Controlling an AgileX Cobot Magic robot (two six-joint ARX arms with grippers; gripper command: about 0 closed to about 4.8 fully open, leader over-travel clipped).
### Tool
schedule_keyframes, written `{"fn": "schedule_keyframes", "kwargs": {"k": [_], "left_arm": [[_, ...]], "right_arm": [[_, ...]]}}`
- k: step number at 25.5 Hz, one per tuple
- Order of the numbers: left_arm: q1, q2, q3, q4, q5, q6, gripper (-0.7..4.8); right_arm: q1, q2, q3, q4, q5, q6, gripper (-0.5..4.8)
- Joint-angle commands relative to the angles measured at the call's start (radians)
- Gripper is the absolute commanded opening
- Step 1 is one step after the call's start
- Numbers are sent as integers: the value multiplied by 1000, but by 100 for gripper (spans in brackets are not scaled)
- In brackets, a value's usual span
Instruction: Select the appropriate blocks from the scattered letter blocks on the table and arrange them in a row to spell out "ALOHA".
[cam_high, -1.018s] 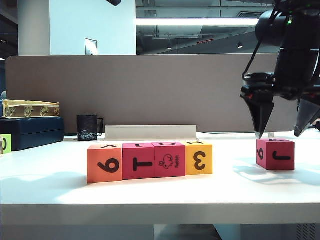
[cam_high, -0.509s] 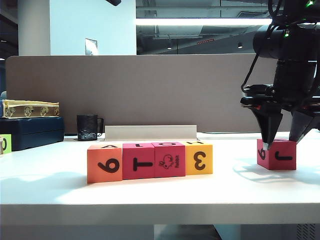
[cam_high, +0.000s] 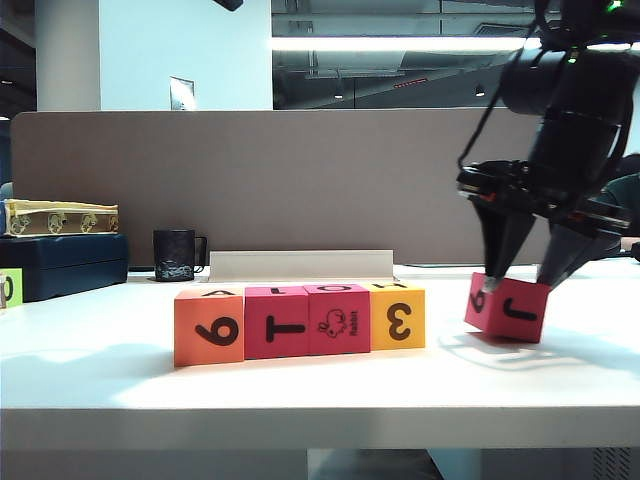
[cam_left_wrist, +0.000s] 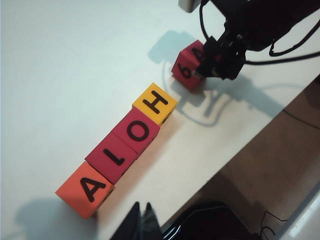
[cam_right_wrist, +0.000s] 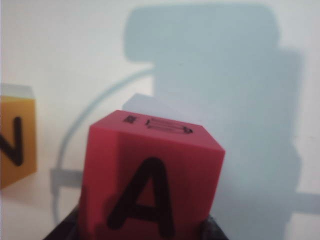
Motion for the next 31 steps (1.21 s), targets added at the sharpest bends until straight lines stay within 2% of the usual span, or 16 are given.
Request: {"fn": "schedule_keyframes", "kwargs": {"k": [1, 6, 10, 12, 19, 24, 27, 28, 31], "left_arm": [[-1, -5, 2, 9, 1, 1, -6], [-1, -5, 2, 9, 1, 1, -6], [-1, -5, 2, 9, 0, 1, -6], [-1, -5, 2, 9, -5, 1, -6], [-1, -5, 2, 7, -38, 0, -6], [-1, -5, 2, 6, -39, 0, -6], [-1, -5, 2, 0, -39, 0, -6], [-1, -5, 2, -1, -39, 0, -6], [-1, -5, 2, 0, -39, 1, -6]], "right_arm": [[27, -2, 4, -4, -26, 2, 247], [44, -2, 4, -4, -32, 1, 263], [44, -2, 4, -5, -37, 2, 377], [44, -3, 5, -4, -48, 2, 401], [44, -6, 20, -1, -84, 1, 401], [44, -6, 136, -51, -95, 1, 401], [44, -6, 218, -95, -7, 1, 396], [44, -6, 225, -101, 32, 0, 315], [39, -6, 225, -109, 47, -10, 122]]}}
